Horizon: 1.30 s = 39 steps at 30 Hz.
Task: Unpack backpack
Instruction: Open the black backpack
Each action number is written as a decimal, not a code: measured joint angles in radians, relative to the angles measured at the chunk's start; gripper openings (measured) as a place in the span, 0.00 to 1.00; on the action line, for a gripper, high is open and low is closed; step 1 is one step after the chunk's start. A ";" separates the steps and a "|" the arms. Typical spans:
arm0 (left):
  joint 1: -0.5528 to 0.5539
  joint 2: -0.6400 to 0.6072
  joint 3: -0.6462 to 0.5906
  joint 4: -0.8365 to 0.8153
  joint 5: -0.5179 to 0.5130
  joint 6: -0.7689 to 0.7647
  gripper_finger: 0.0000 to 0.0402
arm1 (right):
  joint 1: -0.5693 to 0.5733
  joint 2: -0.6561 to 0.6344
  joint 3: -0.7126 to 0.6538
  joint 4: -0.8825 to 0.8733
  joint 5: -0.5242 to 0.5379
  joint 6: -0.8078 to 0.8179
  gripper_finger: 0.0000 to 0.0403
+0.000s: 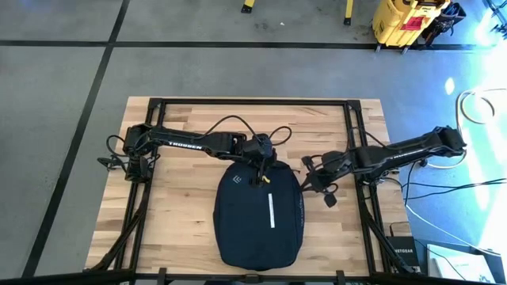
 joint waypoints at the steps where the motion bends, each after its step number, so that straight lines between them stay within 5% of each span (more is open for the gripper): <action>1: 0.000 0.000 0.000 0.000 0.000 0.000 0.00 | 0.000 -0.011 0.000 -0.002 0.001 0.000 0.00; 21: 0.000 0.000 0.000 -0.002 0.000 -0.012 0.00 | 0.001 -0.062 -0.002 0.011 0.058 0.015 0.22; 39: 0.000 0.000 0.000 -0.002 0.000 -0.020 0.00 | 0.092 0.031 -0.002 0.131 0.109 -0.035 0.23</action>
